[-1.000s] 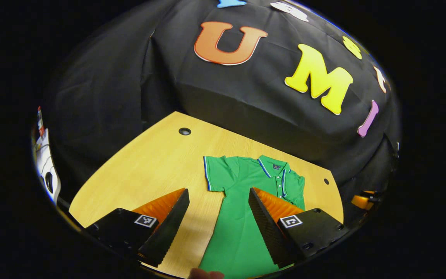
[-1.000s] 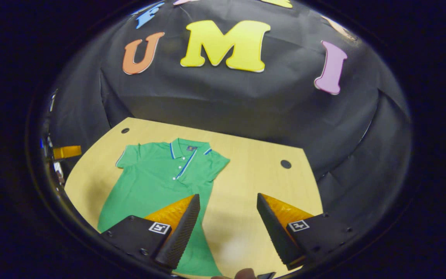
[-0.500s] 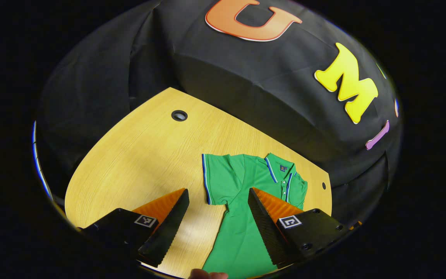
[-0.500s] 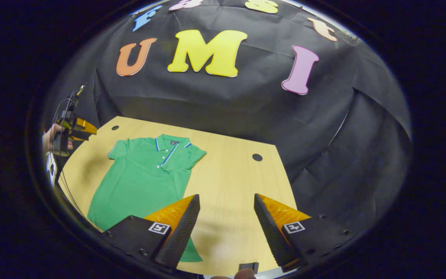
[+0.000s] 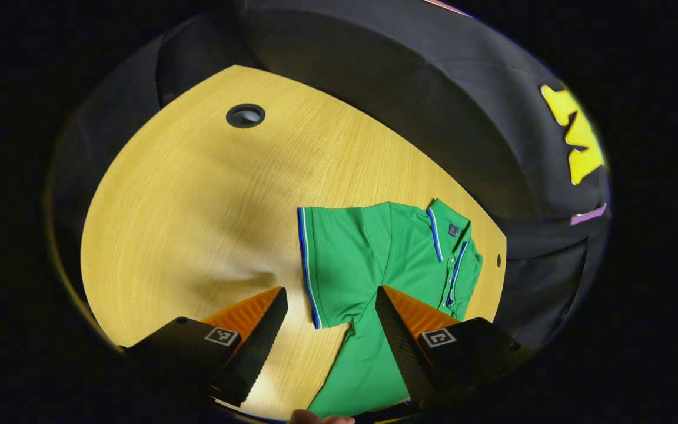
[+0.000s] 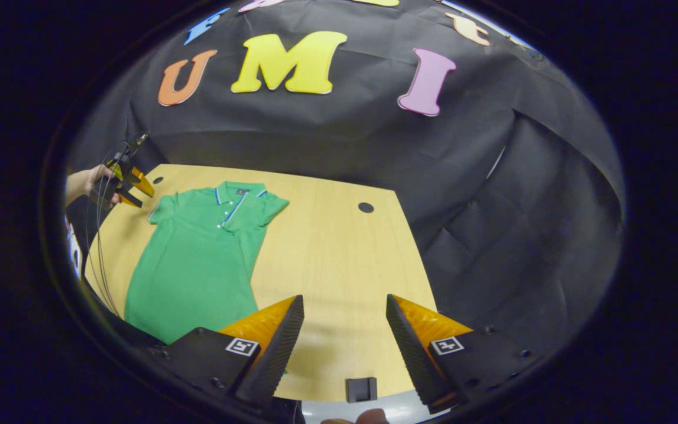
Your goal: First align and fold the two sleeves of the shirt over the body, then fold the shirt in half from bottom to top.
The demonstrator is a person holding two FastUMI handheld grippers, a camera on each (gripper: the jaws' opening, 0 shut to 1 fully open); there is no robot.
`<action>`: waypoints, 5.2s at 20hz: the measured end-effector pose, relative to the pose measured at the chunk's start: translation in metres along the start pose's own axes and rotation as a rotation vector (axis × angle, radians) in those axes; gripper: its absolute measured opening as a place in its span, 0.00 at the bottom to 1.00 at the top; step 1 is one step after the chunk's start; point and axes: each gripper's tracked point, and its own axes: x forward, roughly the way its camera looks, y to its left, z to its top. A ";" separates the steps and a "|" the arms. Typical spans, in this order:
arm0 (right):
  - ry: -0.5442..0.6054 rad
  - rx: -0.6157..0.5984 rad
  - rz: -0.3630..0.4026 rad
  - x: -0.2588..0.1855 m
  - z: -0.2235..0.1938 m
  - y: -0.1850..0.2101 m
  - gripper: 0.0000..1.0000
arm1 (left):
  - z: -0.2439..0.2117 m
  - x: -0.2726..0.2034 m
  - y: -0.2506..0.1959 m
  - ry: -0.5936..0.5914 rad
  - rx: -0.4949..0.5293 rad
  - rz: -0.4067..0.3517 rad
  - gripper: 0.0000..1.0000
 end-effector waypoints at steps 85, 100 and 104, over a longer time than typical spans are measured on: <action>0.403 -0.171 0.318 0.040 -0.199 0.134 0.91 | -0.381 -0.078 0.055 0.058 0.534 0.174 0.88; 0.514 -0.199 0.344 0.057 -0.216 0.140 0.76 | -0.386 -0.064 0.050 0.125 0.550 0.305 0.95; 0.527 -0.145 0.336 0.058 -0.215 0.148 0.07 | -0.393 -0.058 0.036 0.098 0.592 0.277 0.18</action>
